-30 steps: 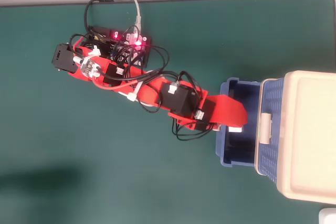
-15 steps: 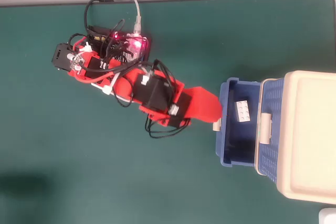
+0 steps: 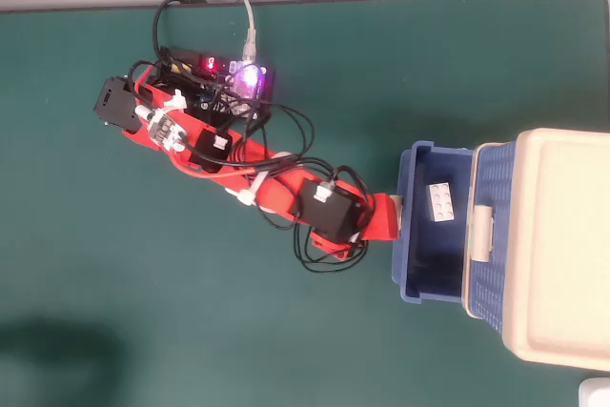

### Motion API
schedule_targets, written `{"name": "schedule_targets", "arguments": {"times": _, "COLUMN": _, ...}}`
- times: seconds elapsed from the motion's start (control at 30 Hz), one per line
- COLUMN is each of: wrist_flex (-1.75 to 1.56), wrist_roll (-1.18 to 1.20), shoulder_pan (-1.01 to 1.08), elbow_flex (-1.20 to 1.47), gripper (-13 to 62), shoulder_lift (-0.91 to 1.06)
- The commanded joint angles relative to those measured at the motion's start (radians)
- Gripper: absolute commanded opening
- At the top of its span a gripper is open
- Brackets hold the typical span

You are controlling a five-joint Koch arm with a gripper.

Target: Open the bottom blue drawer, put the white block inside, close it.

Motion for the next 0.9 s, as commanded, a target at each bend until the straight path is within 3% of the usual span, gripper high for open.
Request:
{"name": "schedule_targets", "arguments": {"times": 0.0, "wrist_flex": -0.043, "wrist_roll": 0.04, "shoulder_pan": -0.028, "elbow_flex": -0.014, "gripper": 34.3, "shoulder_lift": 0.006}}
{"name": "schedule_targets", "arguments": {"times": 0.6, "wrist_flex": -0.735, "wrist_roll": 0.086, "shoulder_pan": -0.137, "elbow_flex": -0.023, "gripper": 34.2, "shoulder_lift": -0.103}}
{"name": "schedule_targets", "arguments": {"times": 0.73, "wrist_flex": -0.689, "wrist_roll": 0.086, "shoulder_pan": -0.13, "elbow_flex": -0.023, "gripper": 34.4, "shoulder_lift": -0.071}}
{"name": "schedule_targets", "arguments": {"times": 0.87, "wrist_flex": -0.431, "wrist_roll": 0.086, "shoulder_pan": -0.123, "elbow_flex": -0.02, "gripper": 34.4, "shoulder_lift": 0.118}}
